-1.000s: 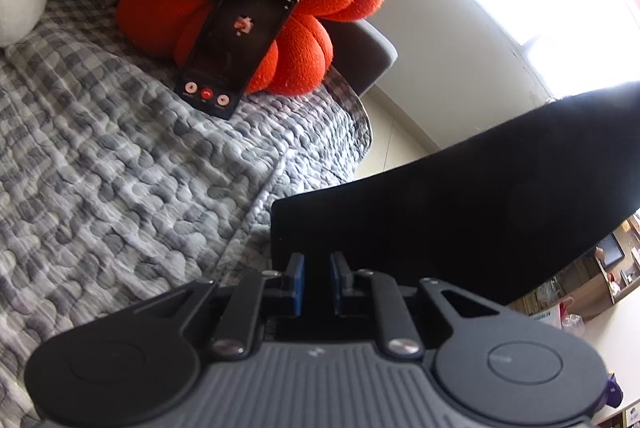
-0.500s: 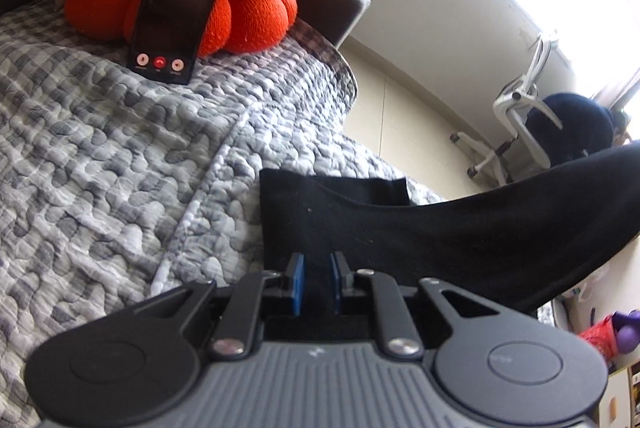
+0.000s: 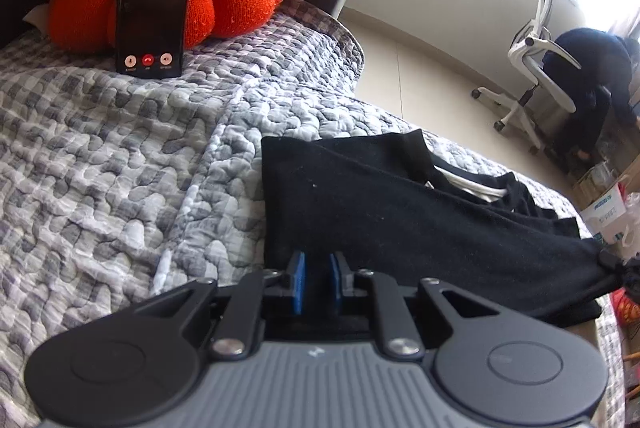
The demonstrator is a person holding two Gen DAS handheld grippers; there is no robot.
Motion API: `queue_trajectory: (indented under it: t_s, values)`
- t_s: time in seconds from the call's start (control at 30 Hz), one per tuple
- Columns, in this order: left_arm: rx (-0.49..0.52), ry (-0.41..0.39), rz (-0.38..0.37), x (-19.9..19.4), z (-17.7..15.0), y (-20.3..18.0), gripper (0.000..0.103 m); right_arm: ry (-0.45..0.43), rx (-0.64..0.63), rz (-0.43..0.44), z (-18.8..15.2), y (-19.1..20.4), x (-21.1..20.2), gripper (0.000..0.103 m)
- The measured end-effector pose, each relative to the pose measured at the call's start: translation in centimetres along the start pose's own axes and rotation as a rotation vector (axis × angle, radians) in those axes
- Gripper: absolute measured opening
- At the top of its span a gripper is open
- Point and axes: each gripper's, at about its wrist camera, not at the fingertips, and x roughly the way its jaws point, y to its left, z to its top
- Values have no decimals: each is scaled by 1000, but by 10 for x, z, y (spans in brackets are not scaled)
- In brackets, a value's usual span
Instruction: Fold clothes
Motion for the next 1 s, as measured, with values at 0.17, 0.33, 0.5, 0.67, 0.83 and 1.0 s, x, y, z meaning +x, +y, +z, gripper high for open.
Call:
queue_trajectory:
  t_s: [0.17, 0.33, 0.5, 0.67, 0.83, 1.0]
  values:
    - [16, -6, 0, -1, 0, 0, 14, -11, 36, 12, -16, -21, 2, 11]
    - [54, -111, 37, -13, 3, -6, 14, -50, 51, 29, -5, -26, -13, 17]
    - [103, -167, -3, -13, 3, -18, 14, -65, 2, 26, 1, -16, -7, 17]
    - [173, -192, -55, 0, -7, -31, 14, -64, -98, 11, -6, 9, 10, 17]
    - [229, -186, -108, 13, -15, -44, 14, -66, -240, -10, -20, 39, 26, 17]
    - [338, -171, -76, 23, -28, -54, 15, -35, -518, -61, -50, 62, 41, 40]
